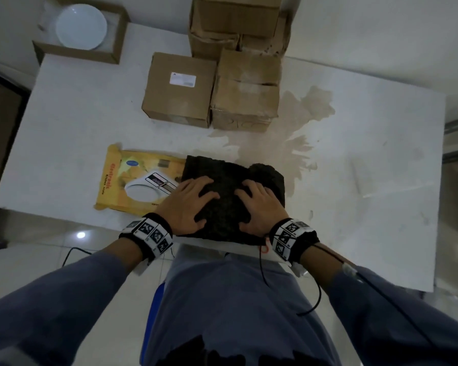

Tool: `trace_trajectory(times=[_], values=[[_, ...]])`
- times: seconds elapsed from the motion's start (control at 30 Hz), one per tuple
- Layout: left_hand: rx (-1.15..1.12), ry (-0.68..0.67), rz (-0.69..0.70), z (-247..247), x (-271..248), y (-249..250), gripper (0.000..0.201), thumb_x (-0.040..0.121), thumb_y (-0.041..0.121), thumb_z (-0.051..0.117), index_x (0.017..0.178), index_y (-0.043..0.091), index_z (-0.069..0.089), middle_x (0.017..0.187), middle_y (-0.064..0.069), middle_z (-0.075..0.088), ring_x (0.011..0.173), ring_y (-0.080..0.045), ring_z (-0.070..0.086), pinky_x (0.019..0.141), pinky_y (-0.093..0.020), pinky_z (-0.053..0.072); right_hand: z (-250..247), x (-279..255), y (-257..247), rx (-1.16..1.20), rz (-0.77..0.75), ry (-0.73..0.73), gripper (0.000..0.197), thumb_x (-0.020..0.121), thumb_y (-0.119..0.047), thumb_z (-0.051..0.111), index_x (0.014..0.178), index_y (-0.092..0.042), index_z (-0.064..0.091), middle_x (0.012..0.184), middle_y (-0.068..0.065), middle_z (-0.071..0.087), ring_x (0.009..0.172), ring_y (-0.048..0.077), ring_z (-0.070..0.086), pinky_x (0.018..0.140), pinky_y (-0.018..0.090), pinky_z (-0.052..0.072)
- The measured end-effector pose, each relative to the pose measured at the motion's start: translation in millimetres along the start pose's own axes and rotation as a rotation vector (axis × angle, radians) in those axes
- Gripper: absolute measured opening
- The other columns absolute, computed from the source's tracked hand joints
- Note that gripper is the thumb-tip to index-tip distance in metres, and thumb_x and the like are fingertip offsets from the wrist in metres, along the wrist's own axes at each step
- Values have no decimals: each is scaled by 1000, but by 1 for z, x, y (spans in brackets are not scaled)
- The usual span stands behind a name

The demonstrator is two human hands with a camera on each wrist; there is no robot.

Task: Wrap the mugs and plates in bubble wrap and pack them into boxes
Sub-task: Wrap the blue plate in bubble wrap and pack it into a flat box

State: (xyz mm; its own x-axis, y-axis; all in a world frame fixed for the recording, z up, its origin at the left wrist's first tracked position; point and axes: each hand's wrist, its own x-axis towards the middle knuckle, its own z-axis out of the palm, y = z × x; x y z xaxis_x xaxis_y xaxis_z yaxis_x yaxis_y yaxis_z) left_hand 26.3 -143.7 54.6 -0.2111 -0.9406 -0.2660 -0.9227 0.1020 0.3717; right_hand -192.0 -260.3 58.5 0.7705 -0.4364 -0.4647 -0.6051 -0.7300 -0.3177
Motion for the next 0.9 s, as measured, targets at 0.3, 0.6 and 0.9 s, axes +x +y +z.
trace_trajectory(times=[0.3,0.6,0.9], values=[[-62,-171,-50,-2,14,-14,91,66,38,82,144,23,37,154,-17,19,131,-37,39,103,-46,43,5,0,-11,17,107,-23,111,64,-44,82,152,-11,24,158,23,13,145,37,17,120,49,18],[67,-115,-41,7,18,-10,93,59,22,87,139,19,40,149,-22,31,125,-40,47,96,-46,48,5,4,-22,18,163,20,107,65,-21,85,152,-6,24,156,29,13,143,42,21,119,46,24],[89,-87,29,4,17,-20,88,60,35,82,139,18,46,146,-22,36,130,-38,41,104,-48,39,5,11,-18,-98,182,50,110,55,-45,85,148,-11,36,151,25,29,138,41,30,116,55,25]])
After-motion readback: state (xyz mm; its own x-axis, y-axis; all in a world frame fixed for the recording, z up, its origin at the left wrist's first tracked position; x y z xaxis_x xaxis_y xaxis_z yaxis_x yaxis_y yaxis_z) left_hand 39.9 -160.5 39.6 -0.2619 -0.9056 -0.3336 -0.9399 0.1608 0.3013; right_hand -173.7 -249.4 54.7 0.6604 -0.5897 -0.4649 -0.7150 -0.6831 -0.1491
